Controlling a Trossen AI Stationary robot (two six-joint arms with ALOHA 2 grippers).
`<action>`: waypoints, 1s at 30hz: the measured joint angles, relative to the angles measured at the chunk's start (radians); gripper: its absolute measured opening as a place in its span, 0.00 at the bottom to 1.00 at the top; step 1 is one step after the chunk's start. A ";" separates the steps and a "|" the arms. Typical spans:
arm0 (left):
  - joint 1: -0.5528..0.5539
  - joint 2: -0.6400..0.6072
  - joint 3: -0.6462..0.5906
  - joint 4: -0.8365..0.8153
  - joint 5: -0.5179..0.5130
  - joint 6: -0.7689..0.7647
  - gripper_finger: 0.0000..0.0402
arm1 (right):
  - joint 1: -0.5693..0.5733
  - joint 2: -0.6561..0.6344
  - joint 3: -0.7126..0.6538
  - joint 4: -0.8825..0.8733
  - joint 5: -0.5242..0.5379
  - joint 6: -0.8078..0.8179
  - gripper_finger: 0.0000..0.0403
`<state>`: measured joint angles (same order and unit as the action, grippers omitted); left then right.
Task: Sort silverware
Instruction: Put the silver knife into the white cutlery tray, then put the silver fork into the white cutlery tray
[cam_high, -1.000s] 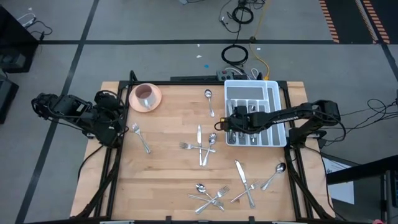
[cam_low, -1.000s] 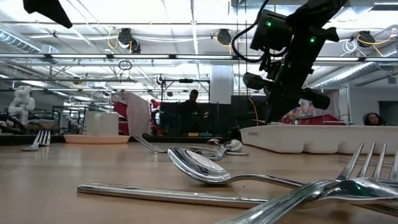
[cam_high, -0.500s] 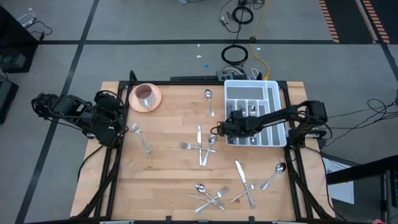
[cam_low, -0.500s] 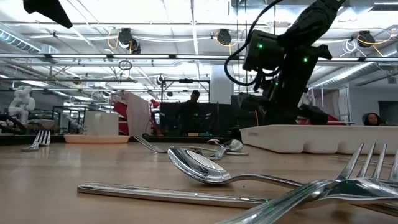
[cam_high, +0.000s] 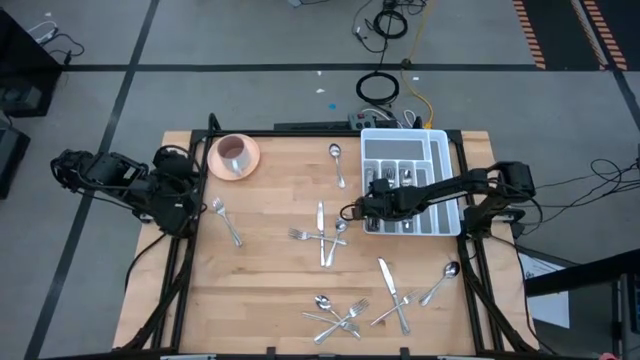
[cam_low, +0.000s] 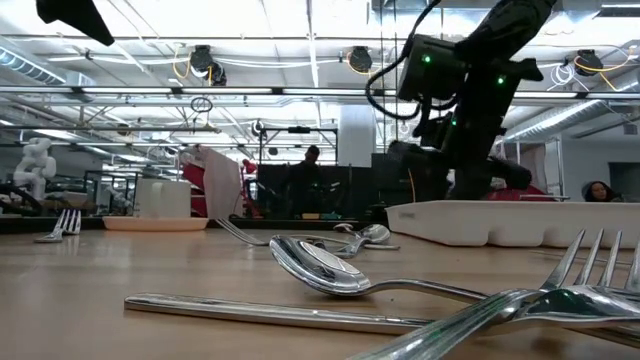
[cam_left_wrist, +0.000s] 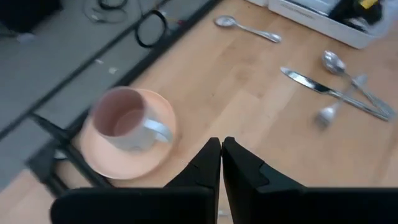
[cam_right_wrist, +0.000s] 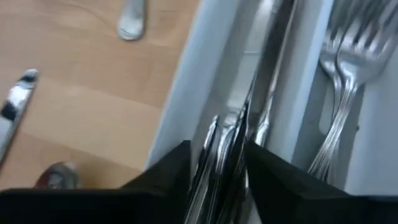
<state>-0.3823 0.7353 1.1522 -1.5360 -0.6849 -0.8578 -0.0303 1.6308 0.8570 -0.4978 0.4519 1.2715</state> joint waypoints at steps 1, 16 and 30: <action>0.000 0.003 0.000 0.012 0.025 0.003 0.06 | 0.000 -0.016 0.000 -0.002 0.001 -0.023 0.38; 0.000 0.207 0.000 0.226 0.151 0.091 0.30 | 0.124 -0.349 0.002 0.058 -0.253 -0.520 0.57; 0.001 0.353 0.000 0.256 0.109 0.132 0.30 | 0.656 -0.192 0.012 0.008 -0.329 -0.274 0.56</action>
<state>-0.3813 1.0888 1.1522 -1.2804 -0.5760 -0.7258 0.6255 1.4389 0.8693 -0.4896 0.1230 0.9979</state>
